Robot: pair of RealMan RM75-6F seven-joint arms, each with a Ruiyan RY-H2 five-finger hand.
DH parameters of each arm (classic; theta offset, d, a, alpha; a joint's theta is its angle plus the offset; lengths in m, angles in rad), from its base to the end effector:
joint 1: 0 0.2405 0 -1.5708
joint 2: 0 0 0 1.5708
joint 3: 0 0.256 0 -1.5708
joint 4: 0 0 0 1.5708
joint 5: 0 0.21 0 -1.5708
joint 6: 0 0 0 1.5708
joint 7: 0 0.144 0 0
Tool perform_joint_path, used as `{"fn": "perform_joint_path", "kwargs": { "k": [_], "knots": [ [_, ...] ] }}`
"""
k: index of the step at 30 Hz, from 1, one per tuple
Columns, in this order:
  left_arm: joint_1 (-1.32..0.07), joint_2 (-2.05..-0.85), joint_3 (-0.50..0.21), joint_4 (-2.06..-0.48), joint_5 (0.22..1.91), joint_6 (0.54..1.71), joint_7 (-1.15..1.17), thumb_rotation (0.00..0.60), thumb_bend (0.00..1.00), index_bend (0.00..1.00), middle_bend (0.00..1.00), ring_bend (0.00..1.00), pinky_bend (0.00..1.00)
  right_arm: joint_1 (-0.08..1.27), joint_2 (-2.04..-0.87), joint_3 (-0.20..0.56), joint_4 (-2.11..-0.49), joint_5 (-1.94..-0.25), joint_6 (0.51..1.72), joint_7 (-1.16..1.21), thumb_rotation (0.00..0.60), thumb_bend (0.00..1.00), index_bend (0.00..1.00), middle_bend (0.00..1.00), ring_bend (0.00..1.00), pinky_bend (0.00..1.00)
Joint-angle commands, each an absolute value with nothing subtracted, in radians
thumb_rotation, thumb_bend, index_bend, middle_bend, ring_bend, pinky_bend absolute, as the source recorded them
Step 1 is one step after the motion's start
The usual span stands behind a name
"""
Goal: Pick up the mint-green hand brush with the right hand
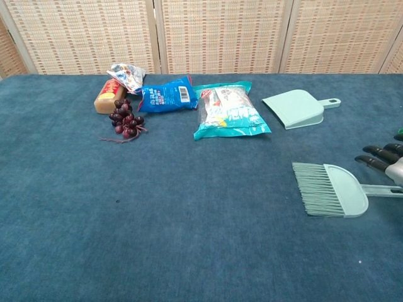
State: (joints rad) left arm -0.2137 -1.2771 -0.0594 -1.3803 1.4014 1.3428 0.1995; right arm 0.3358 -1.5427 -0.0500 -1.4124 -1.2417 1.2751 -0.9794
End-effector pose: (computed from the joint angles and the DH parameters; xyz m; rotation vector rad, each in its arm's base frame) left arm -0.3356 0.2283 0.1192 -1.5050 -0.7528 -0.6702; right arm -0.2883 -0.2257 0.0021 1.8108 -0.4029 0.2398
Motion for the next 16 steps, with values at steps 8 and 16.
{"fn": "perform_joint_path", "kwargs": {
  "k": [8, 16],
  "knots": [
    [-0.189, -1.259, -0.071, -1.385, 1.469, 1.456, 0.128, 0.600, 0.40, 0.00, 0.00, 0.00, 0.10, 0.173, -1.397, 0.028, -1.451, -1.422, 1.659, -0.497, 0.600, 0.24, 0.00, 0.00, 0.00, 0.00],
    [-0.177, -1.236, -0.092, -1.407, 1.457, 1.489, 0.131, 0.600, 0.41, 0.00, 0.00, 0.00, 0.10, 0.147, -1.303, 0.098, -1.504, -1.316, 1.595, -0.373, 0.600, 0.24, 0.00, 0.00, 0.00, 0.00]
  ]
}}
